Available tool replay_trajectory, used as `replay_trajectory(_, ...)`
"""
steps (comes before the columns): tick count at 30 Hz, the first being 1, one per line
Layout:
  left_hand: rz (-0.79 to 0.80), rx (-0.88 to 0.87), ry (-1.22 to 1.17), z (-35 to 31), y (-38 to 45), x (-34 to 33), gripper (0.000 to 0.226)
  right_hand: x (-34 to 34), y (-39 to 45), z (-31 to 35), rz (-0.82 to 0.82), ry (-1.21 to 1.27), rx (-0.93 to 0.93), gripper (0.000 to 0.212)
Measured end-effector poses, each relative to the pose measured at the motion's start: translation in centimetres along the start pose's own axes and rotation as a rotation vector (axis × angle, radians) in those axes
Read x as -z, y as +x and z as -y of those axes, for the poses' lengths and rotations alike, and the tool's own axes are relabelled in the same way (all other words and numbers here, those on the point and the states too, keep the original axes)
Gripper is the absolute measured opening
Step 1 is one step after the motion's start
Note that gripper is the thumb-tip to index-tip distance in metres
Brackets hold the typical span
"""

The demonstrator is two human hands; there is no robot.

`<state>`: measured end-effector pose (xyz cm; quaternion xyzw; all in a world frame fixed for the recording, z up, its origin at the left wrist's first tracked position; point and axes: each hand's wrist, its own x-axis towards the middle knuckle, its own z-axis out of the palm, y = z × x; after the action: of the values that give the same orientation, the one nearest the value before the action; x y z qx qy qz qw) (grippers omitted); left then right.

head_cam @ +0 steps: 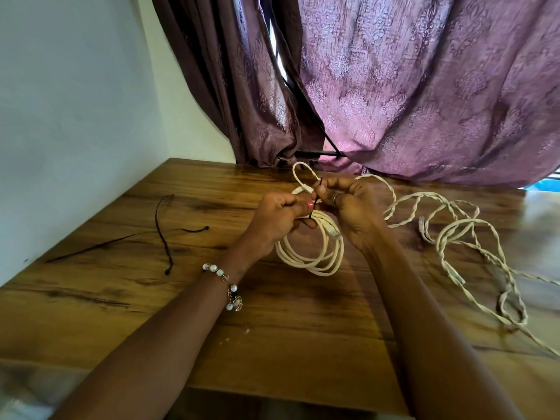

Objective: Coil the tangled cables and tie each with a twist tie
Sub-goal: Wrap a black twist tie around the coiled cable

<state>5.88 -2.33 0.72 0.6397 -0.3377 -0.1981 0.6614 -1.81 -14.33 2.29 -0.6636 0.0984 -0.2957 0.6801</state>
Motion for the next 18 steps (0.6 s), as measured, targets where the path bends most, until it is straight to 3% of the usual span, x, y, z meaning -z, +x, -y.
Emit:
replay_trajectory(5, 0.124, 0.061, -0.043, 0.5, 0.6, 0.6, 0.011, -0.3, 0.1, -0.4, -0.147, 0.035, -0.026, 0.02)
replay_trajectory(9, 0.14, -0.075, 0.137, 0.6, 0.4, 1.0, 0.014, -0.4, 0.2, -0.6, -0.208, -0.041, 0.02, 0.021)
replay_trajectory(13, 0.139, -0.298, 0.401, 0.5, 0.4, 1.3, 0.029, -0.5, 0.2, -0.7, -0.204, 0.032, 0.031, 0.019)
replay_trajectory(18, 0.047, -0.383, 0.439, 1.3, 0.6, 1.6, 0.031, 0.7, 0.2, -0.6, -0.034, -0.039, 0.145, 0.016)
